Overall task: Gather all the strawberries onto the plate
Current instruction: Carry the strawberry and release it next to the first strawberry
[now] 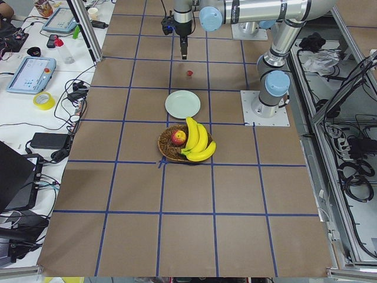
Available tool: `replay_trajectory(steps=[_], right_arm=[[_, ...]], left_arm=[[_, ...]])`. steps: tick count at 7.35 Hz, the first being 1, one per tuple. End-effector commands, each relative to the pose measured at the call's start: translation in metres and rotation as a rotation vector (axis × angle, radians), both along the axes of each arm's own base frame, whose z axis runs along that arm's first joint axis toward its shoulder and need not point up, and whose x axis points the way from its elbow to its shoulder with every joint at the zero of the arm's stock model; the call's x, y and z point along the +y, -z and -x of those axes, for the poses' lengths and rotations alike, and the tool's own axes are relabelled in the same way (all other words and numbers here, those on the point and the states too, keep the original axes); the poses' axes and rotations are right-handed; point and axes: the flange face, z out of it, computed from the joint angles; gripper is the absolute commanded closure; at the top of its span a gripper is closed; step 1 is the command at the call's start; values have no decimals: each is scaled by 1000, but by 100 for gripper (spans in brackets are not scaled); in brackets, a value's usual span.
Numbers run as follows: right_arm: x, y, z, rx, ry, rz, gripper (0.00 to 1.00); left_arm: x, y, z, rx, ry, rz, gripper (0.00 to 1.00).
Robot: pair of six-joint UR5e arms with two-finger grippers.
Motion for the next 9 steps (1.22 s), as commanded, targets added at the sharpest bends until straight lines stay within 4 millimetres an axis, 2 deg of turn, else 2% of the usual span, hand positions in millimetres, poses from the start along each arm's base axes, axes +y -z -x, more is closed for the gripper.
replay_trajectory(steps=[1,3,4,5,6,7,8,9], right_arm=[[22,6,-39,-14,76,6,84],[16,28,-47,-46,113,15,84],[22,35,-48,-36,106,3,68],[22,35,-48,-36,107,4,13],[24,33,-49,-41,110,3,0],[22,27,-50,-44,99,9,0],[14,10,-43,-61,87,31,0],[8,-15,-4,-27,17,32,0]], left_arm=[[0,0,0,1,0,0,0],[0,0,0,-1,0,0,0],[0,-1,0,1,0,2,0],[0,0,0,1,0,0,0],[0,0,0,1,0,-2,0],[0,0,-1,-2,-2,-3,0],[-1,-1,-1,-1,-2,0,0],[0,0,-1,-1,-2,-2,0]])
